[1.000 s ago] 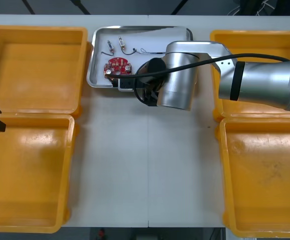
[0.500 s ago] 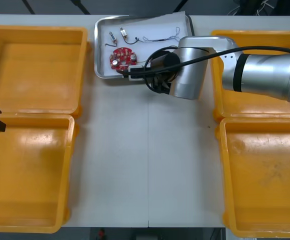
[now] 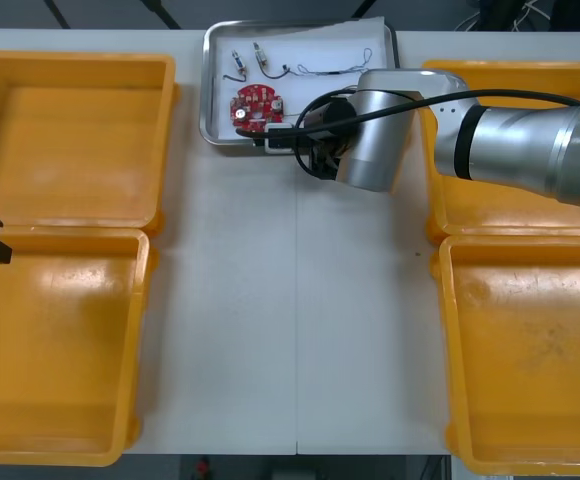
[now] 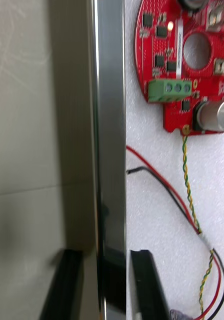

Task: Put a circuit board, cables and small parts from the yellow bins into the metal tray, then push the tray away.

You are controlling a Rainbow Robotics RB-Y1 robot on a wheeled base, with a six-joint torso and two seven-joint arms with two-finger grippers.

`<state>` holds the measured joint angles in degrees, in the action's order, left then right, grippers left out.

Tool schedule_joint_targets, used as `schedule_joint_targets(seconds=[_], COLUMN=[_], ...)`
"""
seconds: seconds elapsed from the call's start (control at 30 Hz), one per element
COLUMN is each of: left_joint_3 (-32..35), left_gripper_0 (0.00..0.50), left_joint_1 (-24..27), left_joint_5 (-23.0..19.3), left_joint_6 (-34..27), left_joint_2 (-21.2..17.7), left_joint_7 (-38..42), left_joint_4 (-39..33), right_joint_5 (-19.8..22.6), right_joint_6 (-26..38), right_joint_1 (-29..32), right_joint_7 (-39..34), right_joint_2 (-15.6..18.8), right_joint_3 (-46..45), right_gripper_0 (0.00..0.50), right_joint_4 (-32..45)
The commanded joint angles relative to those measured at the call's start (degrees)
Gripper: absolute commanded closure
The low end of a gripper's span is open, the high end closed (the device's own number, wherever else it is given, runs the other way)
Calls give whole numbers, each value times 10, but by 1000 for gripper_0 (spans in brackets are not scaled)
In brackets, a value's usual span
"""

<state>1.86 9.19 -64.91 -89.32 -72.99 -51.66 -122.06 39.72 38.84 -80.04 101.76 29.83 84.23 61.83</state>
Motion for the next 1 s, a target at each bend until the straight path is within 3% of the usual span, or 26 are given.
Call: schedule_joint_targets(seconds=[0.03, 0.3, 0.73, 1.0], left_joint_3=[18, 18, 18, 18], left_gripper_0=[0, 0, 0, 0], left_joint_1=[-8, -8, -8, -8], left_joint_5=[5, 5, 5, 5], left_joint_6=[5, 5, 5, 5], left_joint_2=[-26, -26, -26, -26], left_joint_7=[-37, -37, -37, -37], left_joint_4=[-12, -12, -12, -12], right_joint_5=[23, 33, 132, 96], right_joint_6=[26, 88, 285, 459], right_joint_1=[-38, -52, -43, 16], right_joint_7=[15, 31, 12, -135], right_joint_2=[-8, -2, 3, 6], right_joint_3=[2, -38, -198, -347], right_gripper_0=[0, 0, 0, 0], right_joint_4=[-2, 30, 92, 202])
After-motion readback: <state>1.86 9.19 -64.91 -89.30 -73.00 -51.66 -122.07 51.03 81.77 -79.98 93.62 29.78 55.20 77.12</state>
